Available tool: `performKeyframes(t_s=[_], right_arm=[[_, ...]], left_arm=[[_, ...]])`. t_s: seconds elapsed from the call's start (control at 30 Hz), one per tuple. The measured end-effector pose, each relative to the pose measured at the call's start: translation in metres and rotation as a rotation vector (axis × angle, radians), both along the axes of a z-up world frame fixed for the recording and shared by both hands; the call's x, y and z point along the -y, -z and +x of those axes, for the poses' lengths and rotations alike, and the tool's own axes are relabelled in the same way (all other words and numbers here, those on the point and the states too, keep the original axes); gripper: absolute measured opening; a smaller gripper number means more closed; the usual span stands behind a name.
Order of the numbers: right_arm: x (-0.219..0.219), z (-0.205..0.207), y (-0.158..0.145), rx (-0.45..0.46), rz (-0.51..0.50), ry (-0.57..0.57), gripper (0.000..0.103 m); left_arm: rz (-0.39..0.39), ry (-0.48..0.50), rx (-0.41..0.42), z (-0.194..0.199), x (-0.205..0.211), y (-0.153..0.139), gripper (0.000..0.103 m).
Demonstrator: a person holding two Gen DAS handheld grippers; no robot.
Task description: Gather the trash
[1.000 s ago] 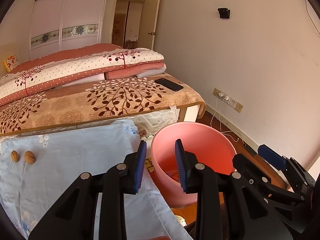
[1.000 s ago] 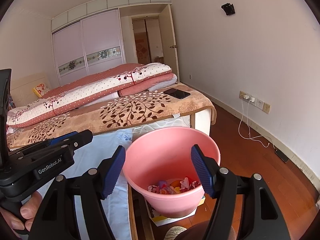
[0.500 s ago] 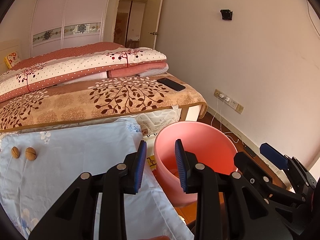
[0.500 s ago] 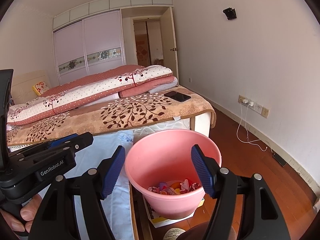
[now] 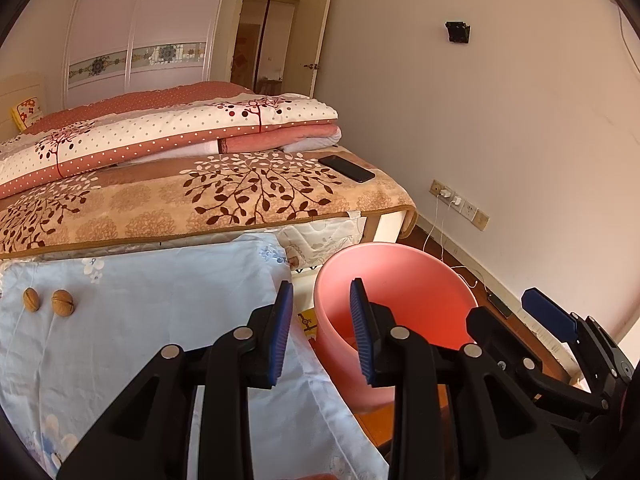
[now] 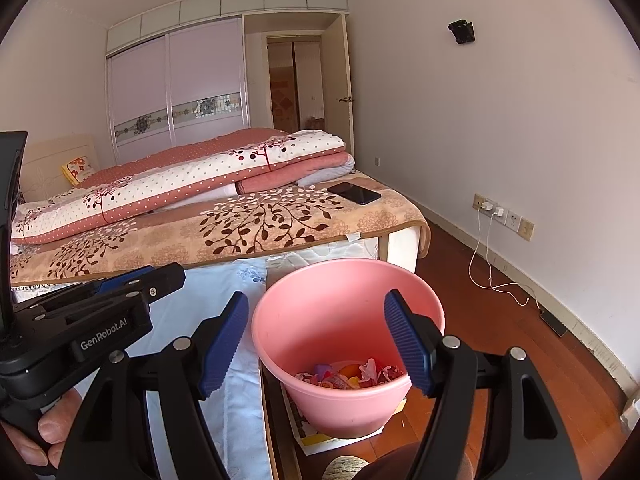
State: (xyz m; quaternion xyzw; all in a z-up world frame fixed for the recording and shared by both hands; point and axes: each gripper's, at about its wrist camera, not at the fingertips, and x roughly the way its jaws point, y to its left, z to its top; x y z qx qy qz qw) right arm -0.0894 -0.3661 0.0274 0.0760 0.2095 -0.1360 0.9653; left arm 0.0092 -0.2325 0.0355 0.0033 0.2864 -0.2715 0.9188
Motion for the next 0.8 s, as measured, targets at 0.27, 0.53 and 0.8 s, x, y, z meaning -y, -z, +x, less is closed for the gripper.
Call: performKeyframes(t_s=[0.27,0.53,0.8], right_arm=[[-0.0015,-0.0003,-0.0011,-0.001,-0.001,0.000,0.069],[-0.0033,0.0011,-0.0009,-0.010,0.004,-0.002,0.069],[-0.0022,0.0027,-0.0008,-0.015,0.009,-0.002,0.069]], left_arm=[[-0.002,-0.001,-0.006,0.0027,-0.0031,0.0007,0.030],[-0.002,-0.002,-0.010,0.0036,-0.0049,0.0019,0.030],[0.000,-0.001,-0.014,0.0043,-0.0056,0.0034,0.030]])
